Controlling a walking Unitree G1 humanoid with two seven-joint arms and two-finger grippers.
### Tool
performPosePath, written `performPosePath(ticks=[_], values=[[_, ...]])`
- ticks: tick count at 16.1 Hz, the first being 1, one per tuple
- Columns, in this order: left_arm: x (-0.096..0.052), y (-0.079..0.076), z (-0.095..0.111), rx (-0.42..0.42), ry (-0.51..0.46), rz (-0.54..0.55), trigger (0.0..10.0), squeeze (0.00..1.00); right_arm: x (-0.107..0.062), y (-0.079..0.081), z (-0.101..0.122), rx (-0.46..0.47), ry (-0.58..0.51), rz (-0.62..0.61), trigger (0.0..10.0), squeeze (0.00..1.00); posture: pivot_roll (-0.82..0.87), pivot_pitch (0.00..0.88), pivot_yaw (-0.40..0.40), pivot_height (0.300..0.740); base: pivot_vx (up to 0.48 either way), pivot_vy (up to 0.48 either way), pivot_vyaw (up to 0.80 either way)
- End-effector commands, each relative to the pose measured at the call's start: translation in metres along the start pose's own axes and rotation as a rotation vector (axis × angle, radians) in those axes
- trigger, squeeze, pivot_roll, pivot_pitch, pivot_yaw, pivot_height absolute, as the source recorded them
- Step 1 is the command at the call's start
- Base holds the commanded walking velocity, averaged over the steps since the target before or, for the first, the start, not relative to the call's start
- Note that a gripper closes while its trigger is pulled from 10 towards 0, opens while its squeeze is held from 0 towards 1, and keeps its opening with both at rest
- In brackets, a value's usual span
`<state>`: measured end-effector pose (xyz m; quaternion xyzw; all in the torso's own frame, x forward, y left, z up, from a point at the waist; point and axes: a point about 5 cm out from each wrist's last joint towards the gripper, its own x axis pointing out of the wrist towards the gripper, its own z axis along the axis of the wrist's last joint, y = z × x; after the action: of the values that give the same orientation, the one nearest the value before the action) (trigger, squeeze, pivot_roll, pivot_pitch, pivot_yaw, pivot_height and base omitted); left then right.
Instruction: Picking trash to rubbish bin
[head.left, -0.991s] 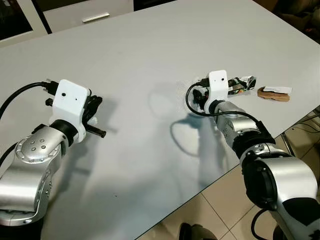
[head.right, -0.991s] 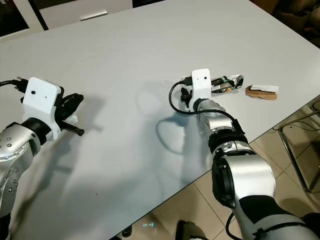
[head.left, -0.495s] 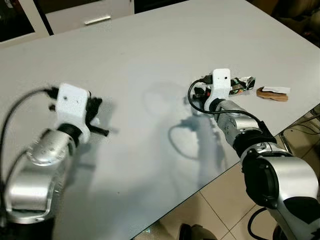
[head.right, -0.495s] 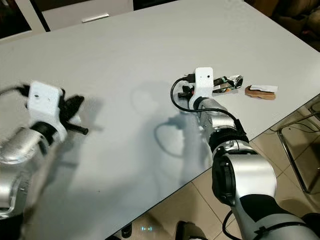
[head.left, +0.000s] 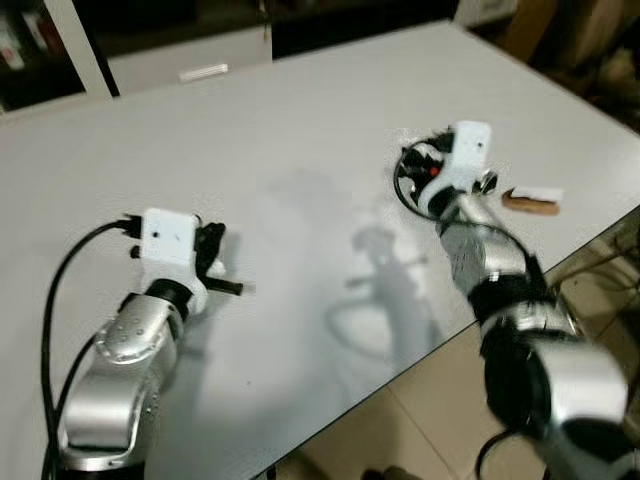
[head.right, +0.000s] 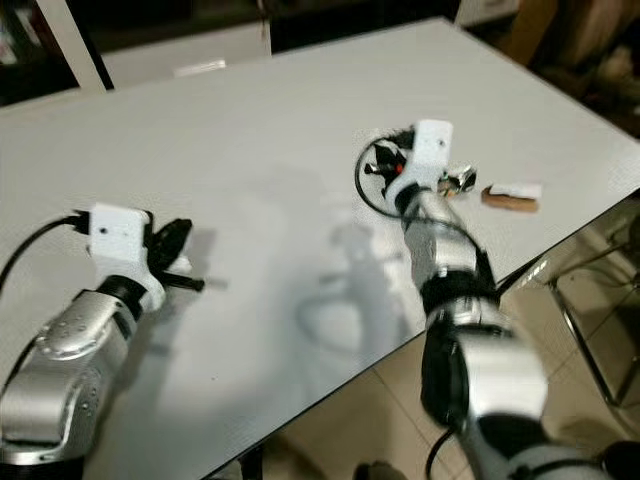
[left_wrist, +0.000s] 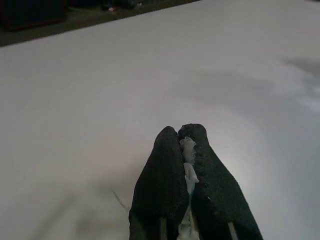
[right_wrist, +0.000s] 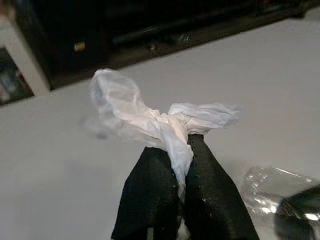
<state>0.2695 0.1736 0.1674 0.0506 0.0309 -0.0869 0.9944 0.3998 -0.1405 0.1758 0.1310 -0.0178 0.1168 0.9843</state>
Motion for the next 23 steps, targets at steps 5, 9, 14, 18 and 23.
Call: performPosePath(ticks=[5, 9, 14, 18, 23], values=[[0.005, -0.003, 0.007, 0.023, -0.044, 0.014, 10.0, 0.00, -0.022, -0.002, -0.032, 0.092, -0.027, -0.127, 0.0, 0.00, 0.04, 0.094, -0.012, 0.740, 0.000, 0.000, 0.00], [0.005, 0.001, 0.009, 0.045, -0.050, 0.010, 10.0, 0.00, -0.010, 0.001, -0.016, 0.138, -0.068, -0.154, 0.0, 0.00, 0.05, 0.094, 0.000, 0.740, 0.000, 0.000, 0.00], [0.010, -0.001, 0.009, 0.058, -0.023, -0.033, 10.0, 0.00, 0.018, 0.028, 0.019, 0.182, -0.117, -0.129, 0.0, 0.00, 0.12, 0.107, 0.037, 0.740, 0.000, 0.000, 0.00], [0.010, -0.006, 0.002, 0.041, -0.005, -0.068, 10.0, 0.00, 0.006, 0.026, -0.001, 0.049, -0.070, -0.083, 0.0, 0.00, 0.01, 0.112, -0.006, 0.740, 0.000, 0.000, 0.00], [-0.011, -0.015, -0.017, 0.021, 0.057, -0.062, 10.0, 0.00, -0.082, -0.013, -0.015, -0.163, -0.008, -0.168, 10.0, 0.00, -0.04, 0.121, -0.027, 0.740, 0.000, 0.000, 0.00]])
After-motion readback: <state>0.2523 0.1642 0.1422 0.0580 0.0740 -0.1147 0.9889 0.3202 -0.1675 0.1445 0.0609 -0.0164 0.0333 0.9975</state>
